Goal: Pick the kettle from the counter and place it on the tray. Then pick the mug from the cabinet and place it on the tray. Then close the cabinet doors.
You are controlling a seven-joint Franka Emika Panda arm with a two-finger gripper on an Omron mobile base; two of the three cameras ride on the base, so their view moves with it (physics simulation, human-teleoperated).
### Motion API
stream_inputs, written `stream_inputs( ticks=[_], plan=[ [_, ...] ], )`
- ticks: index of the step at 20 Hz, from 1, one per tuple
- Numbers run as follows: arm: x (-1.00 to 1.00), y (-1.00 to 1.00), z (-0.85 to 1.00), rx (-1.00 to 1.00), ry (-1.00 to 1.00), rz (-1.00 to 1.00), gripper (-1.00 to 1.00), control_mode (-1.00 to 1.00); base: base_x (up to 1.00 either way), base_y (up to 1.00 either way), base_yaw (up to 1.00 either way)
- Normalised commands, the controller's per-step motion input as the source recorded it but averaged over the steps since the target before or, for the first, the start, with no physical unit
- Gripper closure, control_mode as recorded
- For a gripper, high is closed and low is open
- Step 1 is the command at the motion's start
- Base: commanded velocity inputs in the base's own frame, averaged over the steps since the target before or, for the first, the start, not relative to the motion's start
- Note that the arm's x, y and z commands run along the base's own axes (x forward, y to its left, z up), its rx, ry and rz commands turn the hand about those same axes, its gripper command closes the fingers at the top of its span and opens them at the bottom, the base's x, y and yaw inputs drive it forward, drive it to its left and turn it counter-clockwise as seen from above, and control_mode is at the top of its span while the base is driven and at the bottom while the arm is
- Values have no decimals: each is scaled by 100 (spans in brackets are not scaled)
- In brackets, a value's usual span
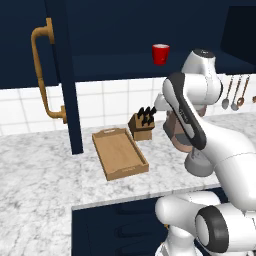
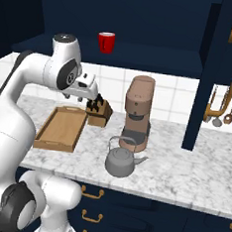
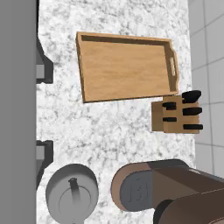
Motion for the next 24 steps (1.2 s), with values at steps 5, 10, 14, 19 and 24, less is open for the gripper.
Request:
stream_inputs(
  ticks=[5, 10, 14, 19, 24],
  plan=[
    [-1, -2, -7, -1, 1, 0, -100, -100, 0, 0, 0],
    [-20, -25, -22, -3, 1, -10, -100, -100, 0, 0, 0],
    [-23, -45, -36, -2, 8, -42, -100, -100, 0, 0, 0],
    [-11, -52, -30, 0, 5, -59, -100, -100, 0, 0, 0],
    [-2, -50, -23, 0, 0, -20, -100, -100, 0, 0, 0]
  ],
)
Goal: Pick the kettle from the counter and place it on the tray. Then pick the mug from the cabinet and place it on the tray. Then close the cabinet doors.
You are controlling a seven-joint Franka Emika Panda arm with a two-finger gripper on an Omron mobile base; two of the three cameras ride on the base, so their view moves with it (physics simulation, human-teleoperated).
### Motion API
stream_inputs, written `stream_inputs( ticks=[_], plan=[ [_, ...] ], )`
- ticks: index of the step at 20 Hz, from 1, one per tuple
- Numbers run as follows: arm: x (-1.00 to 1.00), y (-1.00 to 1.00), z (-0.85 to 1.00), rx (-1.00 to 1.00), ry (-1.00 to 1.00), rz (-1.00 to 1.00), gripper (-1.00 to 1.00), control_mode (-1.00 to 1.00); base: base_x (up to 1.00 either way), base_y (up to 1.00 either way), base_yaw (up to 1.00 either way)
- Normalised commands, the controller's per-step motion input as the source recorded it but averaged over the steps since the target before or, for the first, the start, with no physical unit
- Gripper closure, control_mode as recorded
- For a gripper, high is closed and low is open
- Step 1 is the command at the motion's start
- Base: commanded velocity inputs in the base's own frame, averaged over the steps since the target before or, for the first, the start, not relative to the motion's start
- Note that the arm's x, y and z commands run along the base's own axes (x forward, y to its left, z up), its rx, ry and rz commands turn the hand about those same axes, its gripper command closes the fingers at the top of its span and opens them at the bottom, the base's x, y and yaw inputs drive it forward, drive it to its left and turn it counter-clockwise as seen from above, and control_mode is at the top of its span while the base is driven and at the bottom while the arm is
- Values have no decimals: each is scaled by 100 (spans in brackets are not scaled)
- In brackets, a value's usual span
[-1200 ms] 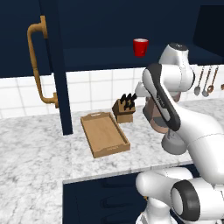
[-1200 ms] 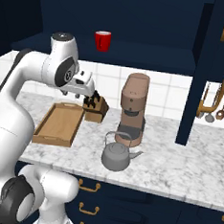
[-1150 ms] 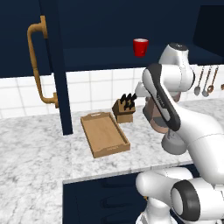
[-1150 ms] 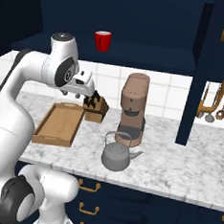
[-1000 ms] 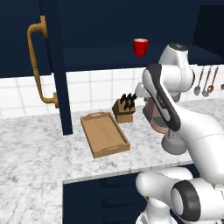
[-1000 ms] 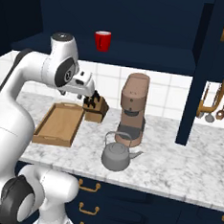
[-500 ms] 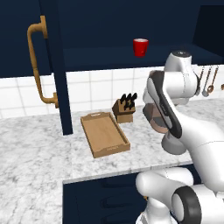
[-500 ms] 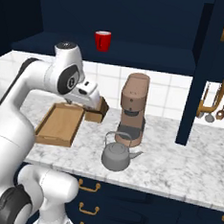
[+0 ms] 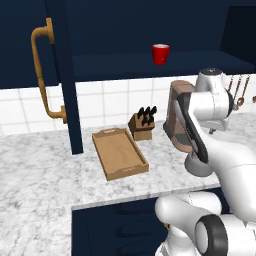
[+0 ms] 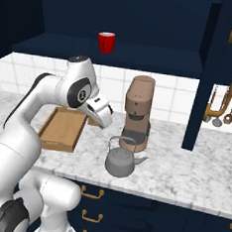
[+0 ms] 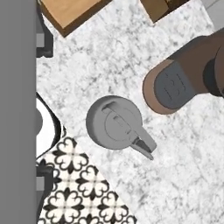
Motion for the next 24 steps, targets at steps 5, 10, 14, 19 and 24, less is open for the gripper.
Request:
stream_inputs(
  ticks=[5, 10, 14, 19, 24],
  plan=[
    [21, -37, -21, 0, 1, 1, -100, -100, 0, 0, 0],
    [42, -21, -25, 0, 16, 1, -100, -100, 0, 0, 0],
    [22, -12, -35, 0, 15, 0, -100, -100, 0, 0, 0],
    [29, -10, -29, 0, 6, 0, -100, -100, 0, 0, 0],
    [24, -16, -26, 0, 1, 0, -100, -100, 0, 0, 0]
  ],
)
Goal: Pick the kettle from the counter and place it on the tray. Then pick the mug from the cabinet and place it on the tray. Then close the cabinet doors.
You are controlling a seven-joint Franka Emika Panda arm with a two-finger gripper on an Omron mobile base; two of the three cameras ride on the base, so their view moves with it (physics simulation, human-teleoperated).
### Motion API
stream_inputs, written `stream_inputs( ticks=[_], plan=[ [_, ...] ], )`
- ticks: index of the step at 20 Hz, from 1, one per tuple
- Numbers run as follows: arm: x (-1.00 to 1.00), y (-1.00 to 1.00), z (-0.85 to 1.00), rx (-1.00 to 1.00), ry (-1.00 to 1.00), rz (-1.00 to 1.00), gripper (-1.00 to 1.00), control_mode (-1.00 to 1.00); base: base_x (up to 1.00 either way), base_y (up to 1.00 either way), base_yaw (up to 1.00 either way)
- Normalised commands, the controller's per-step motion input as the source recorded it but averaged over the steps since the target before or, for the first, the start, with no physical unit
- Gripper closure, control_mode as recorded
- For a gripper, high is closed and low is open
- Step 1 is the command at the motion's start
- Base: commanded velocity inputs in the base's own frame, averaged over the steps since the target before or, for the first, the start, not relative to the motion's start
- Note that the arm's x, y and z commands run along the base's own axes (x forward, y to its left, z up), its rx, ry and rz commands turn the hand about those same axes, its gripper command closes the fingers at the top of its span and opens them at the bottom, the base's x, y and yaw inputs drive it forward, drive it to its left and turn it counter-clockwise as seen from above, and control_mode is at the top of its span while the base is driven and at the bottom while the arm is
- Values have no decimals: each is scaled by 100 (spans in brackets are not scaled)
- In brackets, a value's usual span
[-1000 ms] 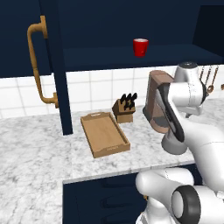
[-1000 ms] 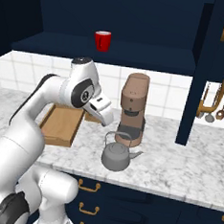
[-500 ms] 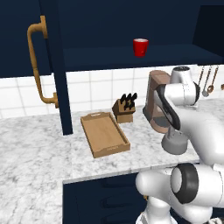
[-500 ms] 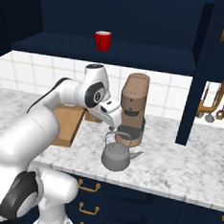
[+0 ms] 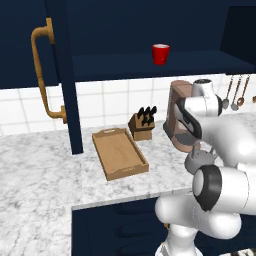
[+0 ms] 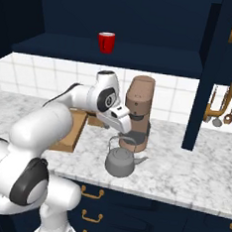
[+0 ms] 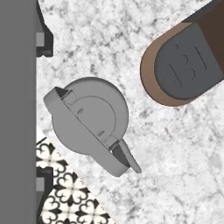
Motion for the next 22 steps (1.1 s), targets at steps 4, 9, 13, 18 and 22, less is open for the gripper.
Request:
stream_inputs(
  ticks=[4, 9, 13, 18, 22],
  plan=[
    [10, -18, -28, 0, 2, 0, -100, -100, 0, 0, 0],
    [14, -16, -28, 0, 6, 0, -100, -100, 0, 0, 0],
    [14, -14, -21, 3, 1, 0, -100, -100, 0, 0, 0],
    [4, -9, -22, 3, 0, -1, -100, -100, 0, 0, 0],
    [-8, -2, -38, 0, 2, -10, -100, -100, 0, 0, 0]
  ],
)
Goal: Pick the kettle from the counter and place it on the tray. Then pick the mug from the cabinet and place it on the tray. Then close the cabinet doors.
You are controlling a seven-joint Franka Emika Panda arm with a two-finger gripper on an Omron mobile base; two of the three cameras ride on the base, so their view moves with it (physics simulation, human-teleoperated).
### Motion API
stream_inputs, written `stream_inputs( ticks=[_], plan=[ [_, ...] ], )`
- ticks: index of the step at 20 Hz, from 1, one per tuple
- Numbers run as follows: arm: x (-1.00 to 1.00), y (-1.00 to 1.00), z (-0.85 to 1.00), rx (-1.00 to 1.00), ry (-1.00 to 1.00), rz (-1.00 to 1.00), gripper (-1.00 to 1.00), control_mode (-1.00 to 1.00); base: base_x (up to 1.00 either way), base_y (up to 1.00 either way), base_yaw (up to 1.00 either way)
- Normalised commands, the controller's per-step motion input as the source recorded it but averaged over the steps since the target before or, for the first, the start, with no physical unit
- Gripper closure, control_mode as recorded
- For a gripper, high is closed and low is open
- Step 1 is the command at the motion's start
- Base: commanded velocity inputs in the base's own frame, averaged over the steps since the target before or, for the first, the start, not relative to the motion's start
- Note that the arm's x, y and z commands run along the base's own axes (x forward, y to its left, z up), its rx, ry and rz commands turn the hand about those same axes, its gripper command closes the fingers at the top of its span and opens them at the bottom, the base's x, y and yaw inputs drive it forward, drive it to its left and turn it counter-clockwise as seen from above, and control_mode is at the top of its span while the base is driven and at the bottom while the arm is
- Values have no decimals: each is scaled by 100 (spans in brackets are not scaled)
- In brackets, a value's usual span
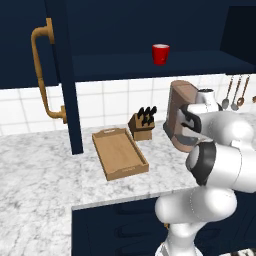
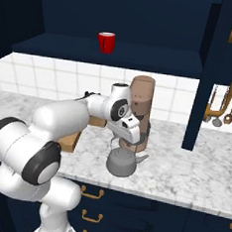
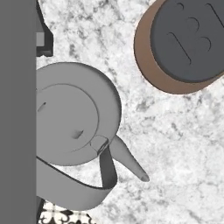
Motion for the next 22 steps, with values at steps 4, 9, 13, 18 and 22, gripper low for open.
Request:
stream_inputs(
  ticks=[4, 9, 13, 18, 22],
  plan=[
    [-6, 0, -22, 0, 0, -5, 100, -100, 0, 0, 0],
    [-17, 0, 0, 0, 0, -1, 100, -100, 0, 0, 0],
    [-22, 10, 23, 0, 0, 0, 100, -100, 0, 0, 0],
    [-46, 19, 55, 1, -17, -3, 100, -100, 0, 0, 0],
    [-36, 38, 51, 0, -8, -7, 100, -100, 0, 0, 0]
  ],
)
